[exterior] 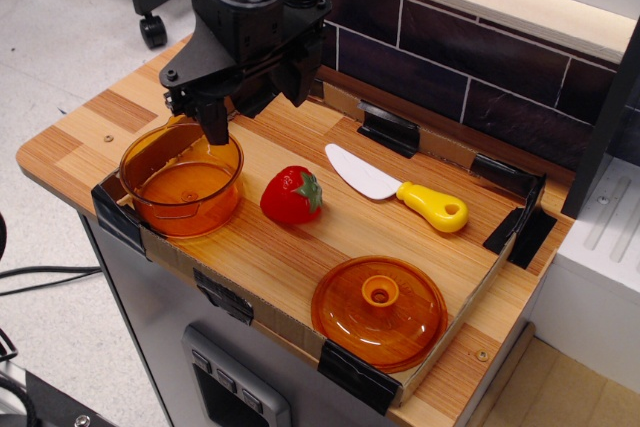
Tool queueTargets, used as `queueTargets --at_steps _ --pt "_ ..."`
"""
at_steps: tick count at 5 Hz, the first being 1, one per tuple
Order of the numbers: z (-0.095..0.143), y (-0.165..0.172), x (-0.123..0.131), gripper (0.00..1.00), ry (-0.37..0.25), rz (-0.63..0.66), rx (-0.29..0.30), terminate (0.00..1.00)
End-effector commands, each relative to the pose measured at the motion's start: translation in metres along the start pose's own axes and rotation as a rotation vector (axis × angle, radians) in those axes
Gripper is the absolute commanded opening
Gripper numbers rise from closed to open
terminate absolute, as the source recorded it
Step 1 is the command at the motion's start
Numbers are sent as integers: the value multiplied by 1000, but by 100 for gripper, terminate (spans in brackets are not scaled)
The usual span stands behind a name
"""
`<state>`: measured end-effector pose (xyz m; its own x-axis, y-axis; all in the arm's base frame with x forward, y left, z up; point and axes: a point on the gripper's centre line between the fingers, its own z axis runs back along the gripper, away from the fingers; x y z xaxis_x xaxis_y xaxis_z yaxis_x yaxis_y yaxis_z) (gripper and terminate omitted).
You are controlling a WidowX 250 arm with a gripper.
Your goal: Put knife in pot
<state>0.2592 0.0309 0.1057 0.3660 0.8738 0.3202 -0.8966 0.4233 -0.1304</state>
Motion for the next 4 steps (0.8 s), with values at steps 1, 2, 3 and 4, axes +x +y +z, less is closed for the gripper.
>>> queueTargets --at_steps 1,2,3,4 --pt "0 0 0 100 0 0 0 0" --pt "-4 -12 -4 100 54 219 3 0" --pt "-5 -21 -16 100 102 294 -46 0" --pt "-5 -36 -30 100 134 392 -61 0"
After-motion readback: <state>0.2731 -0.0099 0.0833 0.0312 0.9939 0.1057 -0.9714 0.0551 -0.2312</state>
